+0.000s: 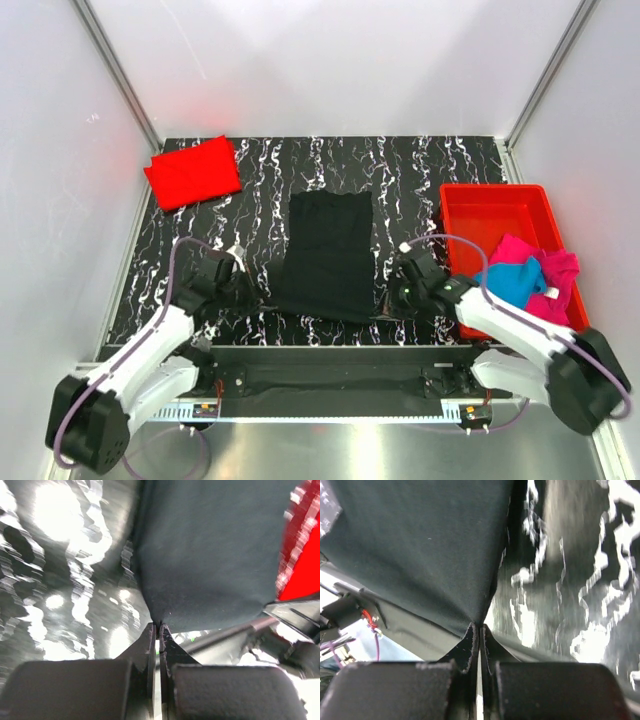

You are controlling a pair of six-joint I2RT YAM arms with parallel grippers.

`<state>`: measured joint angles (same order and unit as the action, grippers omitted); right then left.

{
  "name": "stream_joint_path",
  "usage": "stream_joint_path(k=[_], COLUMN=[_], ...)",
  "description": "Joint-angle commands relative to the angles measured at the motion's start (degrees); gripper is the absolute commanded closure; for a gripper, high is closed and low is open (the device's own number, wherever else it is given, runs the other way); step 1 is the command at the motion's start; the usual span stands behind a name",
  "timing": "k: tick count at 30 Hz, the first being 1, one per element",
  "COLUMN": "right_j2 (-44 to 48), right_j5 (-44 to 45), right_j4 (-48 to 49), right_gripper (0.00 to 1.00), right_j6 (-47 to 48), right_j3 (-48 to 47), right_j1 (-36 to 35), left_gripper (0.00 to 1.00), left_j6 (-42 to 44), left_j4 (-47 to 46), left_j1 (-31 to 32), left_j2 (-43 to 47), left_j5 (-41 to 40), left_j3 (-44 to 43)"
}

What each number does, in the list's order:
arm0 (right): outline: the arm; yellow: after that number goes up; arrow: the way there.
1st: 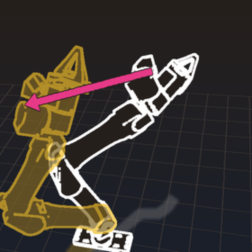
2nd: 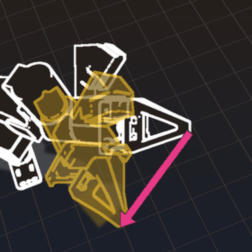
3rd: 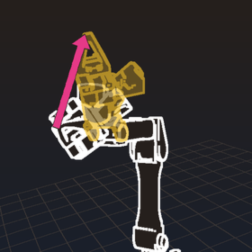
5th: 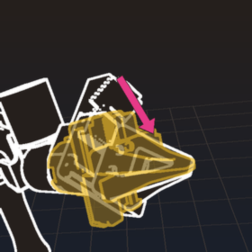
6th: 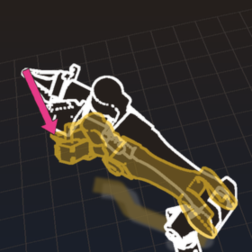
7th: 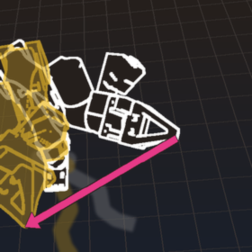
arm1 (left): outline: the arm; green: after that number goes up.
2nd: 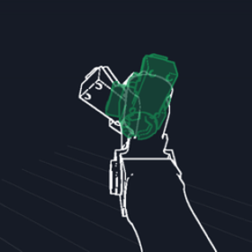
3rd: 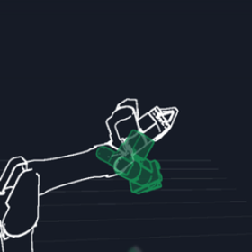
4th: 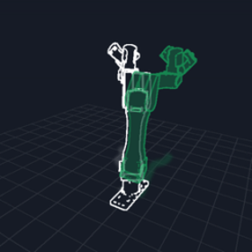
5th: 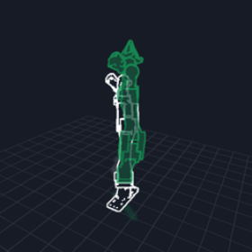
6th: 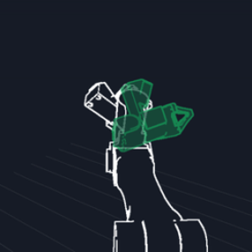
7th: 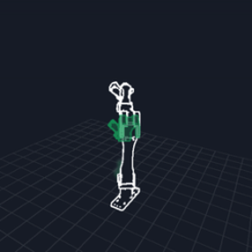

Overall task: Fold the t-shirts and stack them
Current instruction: Fold the tshirt

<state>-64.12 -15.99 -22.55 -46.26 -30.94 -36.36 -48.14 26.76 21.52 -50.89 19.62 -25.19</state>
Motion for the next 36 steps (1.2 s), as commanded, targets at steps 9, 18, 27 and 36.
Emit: stream_joint_path(k=[9, 18, 27, 36], right_j2=[18.24, 18.15, 7.10, -5.13], right_j5=[5.88, 10.00, 19.94, 25.13], right_j4=[-17.97, -20.96, -20.79, -17.80], right_gripper=[1.00, 1.00, 1.00, 1.00], right_j6=[-5.07, -2.61, 2.57, 8.20], right_j3=[0.27, -6.93, -19.67, -30.39], right_j1=[-2.84, -3.11, -3.19, -1.44], left_gripper=[1.00, 1.00, 1.00, 1.00], left_j6=[-6.00, -5.13, 0.94, 5.77], left_j4=[11.63, 12.97, 13.92, 10.34], left_j1=[7.75, 8.63, 8.45, 2.14], left_j2=[17.04, 11.44, -4.90, -17.12], left_j5=[-2.12, -4.14, -10.12, -8.37], left_j3=[-0.73, -7.94, -27.51, -36.59])
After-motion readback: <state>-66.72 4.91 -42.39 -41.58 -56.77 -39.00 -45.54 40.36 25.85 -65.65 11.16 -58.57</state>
